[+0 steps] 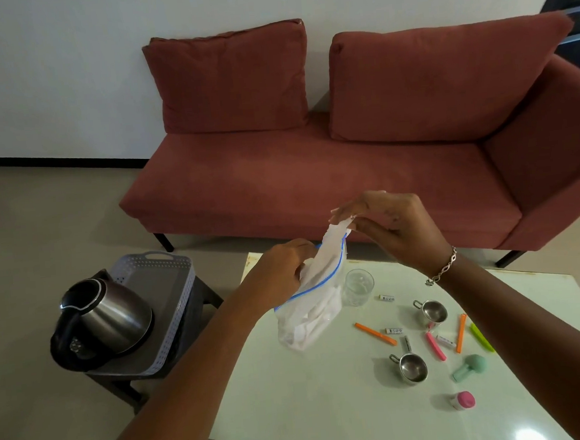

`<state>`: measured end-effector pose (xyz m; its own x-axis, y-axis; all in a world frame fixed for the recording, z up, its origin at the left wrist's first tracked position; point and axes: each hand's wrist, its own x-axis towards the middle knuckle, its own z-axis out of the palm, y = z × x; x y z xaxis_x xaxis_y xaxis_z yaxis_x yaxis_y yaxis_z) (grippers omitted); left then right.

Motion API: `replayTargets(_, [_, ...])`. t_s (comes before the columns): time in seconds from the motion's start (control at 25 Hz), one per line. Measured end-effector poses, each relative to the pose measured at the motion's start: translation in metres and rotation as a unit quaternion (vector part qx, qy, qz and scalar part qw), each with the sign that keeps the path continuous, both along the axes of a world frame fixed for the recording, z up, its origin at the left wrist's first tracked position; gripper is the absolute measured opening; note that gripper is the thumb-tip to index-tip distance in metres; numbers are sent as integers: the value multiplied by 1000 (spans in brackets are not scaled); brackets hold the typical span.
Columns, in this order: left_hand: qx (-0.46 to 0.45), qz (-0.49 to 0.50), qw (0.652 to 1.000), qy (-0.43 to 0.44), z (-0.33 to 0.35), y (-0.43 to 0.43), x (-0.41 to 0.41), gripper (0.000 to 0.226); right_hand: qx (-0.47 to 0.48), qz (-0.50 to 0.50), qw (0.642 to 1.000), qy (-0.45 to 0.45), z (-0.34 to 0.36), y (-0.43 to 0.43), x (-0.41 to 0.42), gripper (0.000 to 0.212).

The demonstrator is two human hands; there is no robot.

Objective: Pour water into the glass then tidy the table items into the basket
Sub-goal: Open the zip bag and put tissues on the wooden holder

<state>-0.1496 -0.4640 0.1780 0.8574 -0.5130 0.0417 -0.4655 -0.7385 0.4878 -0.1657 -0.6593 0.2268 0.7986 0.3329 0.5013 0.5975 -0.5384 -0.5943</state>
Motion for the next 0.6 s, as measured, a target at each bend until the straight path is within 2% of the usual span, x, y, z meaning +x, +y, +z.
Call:
replayTargets(0.16, [-52, 21, 997, 60, 4, 1, -2, 17, 64, 6, 998, -15, 21, 5, 3, 8])
replayTargets(0.24, [-43, 24, 997, 63, 8, -1, -1, 9, 71, 10, 997, -37, 32, 7, 4, 7])
replayTargets(0.4, [9, 28, 998, 60, 22, -4, 2, 24, -18, 45, 994, -94, 45, 18, 0, 17])
replayTargets(0.48, [11, 5, 999, 39, 28, -3, 2, 19, -58, 90, 988, -114, 45, 25, -4, 19])
replayTargets(0.52, [9, 4, 999, 40, 29, -2, 2, 17, -55, 98, 987, -114, 45, 26, -4, 17])
replayTargets(0.6, [-2, 20, 998, 60, 31, -3, 2, 15, 10, 82, 993, -86, 49, 27, -1, 11])
